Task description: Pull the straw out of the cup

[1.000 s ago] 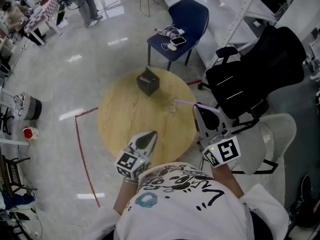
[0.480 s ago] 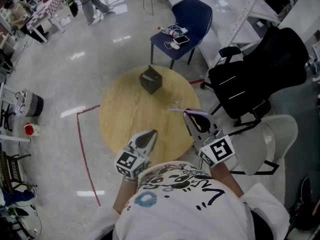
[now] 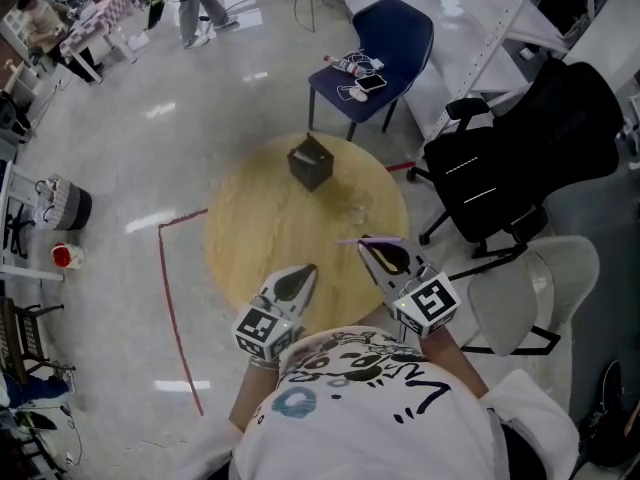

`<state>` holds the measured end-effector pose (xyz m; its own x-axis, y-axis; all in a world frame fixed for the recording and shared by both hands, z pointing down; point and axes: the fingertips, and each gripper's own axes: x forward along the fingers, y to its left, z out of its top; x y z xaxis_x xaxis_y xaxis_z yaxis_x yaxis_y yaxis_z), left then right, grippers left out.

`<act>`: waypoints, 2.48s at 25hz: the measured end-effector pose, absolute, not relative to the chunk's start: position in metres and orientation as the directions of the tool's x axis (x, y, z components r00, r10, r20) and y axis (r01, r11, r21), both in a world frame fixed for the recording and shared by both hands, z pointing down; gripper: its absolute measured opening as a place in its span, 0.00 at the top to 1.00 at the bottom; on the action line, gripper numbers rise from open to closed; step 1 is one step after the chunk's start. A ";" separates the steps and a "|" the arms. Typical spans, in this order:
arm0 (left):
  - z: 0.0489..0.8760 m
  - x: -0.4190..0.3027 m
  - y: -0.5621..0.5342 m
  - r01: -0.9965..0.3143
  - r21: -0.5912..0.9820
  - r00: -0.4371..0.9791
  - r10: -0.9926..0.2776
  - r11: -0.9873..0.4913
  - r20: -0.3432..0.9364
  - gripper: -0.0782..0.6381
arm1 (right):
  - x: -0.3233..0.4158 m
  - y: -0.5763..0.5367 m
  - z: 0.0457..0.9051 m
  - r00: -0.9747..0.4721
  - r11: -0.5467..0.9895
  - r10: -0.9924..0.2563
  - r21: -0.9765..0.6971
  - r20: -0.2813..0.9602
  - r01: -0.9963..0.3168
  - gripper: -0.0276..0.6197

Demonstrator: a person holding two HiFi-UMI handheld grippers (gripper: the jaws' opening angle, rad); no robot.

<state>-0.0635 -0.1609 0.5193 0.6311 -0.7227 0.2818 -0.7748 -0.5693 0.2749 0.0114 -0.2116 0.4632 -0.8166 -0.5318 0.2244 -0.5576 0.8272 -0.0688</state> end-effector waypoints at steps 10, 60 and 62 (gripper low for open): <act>0.517 -0.067 -0.163 -0.771 0.280 0.635 -0.723 -0.572 0.273 0.87 | 0.003 -0.203 0.487 -0.820 0.844 -0.490 -0.074 0.296 -0.532 0.89; 0.521 -0.071 -0.147 -0.777 0.279 0.628 -0.719 -0.564 0.298 0.87 | -0.009 -0.187 0.505 -0.841 0.877 -0.419 -0.087 0.342 -0.473 0.89; 0.527 -0.073 -0.145 -0.779 0.285 0.626 -0.715 -0.559 0.311 0.87 | -0.011 -0.188 0.505 -0.842 0.879 -0.416 -0.086 0.343 -0.469 0.89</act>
